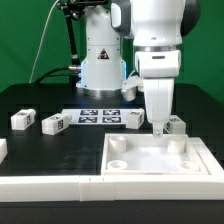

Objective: Assemble one leg

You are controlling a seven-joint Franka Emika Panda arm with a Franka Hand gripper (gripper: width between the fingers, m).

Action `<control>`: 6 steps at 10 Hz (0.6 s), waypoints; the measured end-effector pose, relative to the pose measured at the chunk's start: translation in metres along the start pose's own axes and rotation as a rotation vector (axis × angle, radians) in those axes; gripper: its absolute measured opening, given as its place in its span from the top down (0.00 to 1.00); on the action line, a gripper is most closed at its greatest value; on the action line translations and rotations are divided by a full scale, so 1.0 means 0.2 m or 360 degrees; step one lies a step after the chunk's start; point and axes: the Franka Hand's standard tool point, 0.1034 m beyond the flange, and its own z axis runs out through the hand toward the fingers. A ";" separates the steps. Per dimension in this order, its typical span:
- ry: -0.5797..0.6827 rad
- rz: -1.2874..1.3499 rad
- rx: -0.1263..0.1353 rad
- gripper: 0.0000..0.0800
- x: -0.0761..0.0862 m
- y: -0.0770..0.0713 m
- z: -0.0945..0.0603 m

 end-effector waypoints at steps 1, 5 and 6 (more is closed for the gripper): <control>-0.0004 0.0035 -0.0006 0.19 0.01 -0.03 -0.03; -0.0004 0.0201 0.0003 0.19 0.01 -0.03 -0.02; -0.0003 0.0317 0.0003 0.19 0.01 -0.03 -0.02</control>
Offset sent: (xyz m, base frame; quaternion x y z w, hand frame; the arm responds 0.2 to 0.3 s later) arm 0.0000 0.0000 0.0000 0.0000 0.0000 0.0000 1.0000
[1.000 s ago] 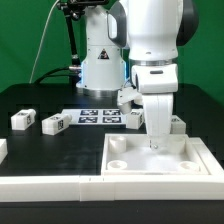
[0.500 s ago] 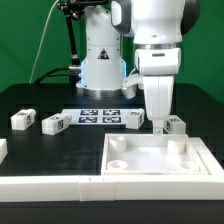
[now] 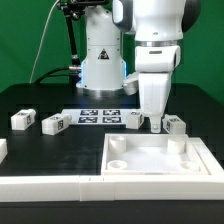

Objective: Assemble one leg

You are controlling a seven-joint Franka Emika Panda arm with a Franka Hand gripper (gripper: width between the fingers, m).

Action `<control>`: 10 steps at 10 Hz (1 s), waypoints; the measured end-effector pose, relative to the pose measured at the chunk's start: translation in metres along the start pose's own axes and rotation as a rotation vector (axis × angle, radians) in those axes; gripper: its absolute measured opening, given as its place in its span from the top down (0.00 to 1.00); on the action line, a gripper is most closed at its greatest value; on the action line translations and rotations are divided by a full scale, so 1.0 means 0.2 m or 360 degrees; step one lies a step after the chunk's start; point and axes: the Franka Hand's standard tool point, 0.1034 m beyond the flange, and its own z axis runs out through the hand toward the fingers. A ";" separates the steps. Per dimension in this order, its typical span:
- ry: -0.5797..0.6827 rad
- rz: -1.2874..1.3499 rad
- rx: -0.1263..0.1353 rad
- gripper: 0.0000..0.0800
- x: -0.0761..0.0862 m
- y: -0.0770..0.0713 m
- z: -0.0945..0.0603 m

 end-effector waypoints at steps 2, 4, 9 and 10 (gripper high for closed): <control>0.0056 0.0471 -0.0041 0.19 0.01 -0.04 0.00; 0.0059 0.0905 -0.0009 0.19 0.01 -0.13 0.02; 0.0083 0.1746 0.0056 0.19 0.12 -0.20 0.02; 0.0086 0.1929 0.0074 0.19 0.12 -0.20 0.02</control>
Offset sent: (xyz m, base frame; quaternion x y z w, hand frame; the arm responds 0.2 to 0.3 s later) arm -0.0237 0.0054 -0.0036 -0.0133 0.0010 0.3638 0.9314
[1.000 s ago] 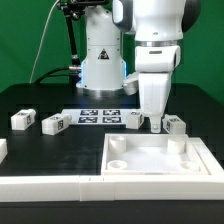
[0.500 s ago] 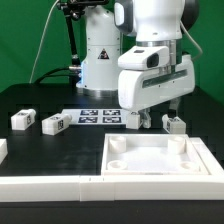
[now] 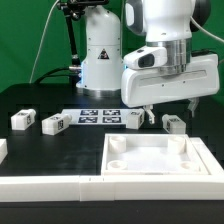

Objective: Assemble one leg

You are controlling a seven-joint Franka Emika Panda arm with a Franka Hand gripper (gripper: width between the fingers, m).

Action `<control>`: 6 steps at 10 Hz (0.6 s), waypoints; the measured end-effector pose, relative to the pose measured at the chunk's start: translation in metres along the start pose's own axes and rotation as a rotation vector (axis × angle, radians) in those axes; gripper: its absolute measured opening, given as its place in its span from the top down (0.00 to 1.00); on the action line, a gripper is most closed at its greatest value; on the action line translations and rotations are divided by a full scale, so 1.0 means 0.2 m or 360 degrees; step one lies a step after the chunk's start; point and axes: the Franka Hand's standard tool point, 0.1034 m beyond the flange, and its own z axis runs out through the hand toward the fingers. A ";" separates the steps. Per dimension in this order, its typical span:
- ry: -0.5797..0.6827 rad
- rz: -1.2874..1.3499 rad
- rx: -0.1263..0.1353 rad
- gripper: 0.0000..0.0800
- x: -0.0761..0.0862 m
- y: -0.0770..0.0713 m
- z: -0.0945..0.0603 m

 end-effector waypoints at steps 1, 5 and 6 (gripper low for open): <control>-0.0001 0.0002 0.0001 0.19 0.00 0.00 0.00; -0.0237 -0.0047 -0.0015 0.19 -0.06 -0.03 0.02; -0.0398 -0.0049 -0.0022 0.19 -0.08 -0.05 0.01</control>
Offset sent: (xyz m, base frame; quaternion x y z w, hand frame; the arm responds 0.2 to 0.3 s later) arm -0.0074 0.0114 -0.0053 -0.0067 0.0059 0.0096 0.9999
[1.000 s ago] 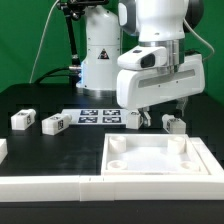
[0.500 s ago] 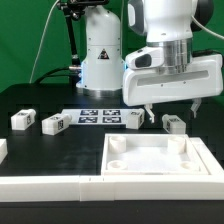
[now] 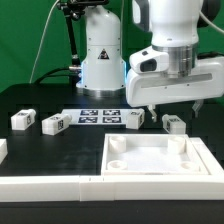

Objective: Assemble one leg

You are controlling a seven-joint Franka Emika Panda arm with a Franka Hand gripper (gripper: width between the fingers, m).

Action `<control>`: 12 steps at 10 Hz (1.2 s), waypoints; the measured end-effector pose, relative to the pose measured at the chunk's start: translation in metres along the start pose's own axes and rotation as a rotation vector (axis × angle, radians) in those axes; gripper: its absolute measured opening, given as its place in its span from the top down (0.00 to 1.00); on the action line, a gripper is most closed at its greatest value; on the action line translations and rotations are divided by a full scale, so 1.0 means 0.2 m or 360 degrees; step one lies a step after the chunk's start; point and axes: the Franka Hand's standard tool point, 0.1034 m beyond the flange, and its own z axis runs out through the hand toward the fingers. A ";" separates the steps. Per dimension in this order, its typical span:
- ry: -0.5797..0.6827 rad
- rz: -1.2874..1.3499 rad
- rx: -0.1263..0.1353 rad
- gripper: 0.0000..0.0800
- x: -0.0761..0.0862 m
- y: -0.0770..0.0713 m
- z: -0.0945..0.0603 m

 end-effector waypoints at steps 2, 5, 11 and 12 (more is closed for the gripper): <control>-0.0246 -0.0001 -0.0001 0.19 -0.01 -0.02 0.01; -0.0643 0.0010 0.0000 0.19 -0.04 -0.02 0.04; -0.1387 0.0007 -0.0010 0.19 -0.15 -0.05 0.18; -0.1368 0.0005 -0.0008 0.19 -0.15 -0.05 0.20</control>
Offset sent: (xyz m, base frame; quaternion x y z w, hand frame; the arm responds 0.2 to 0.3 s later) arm -0.0037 -0.0035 -0.0047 -0.0139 -0.2421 0.0098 0.9701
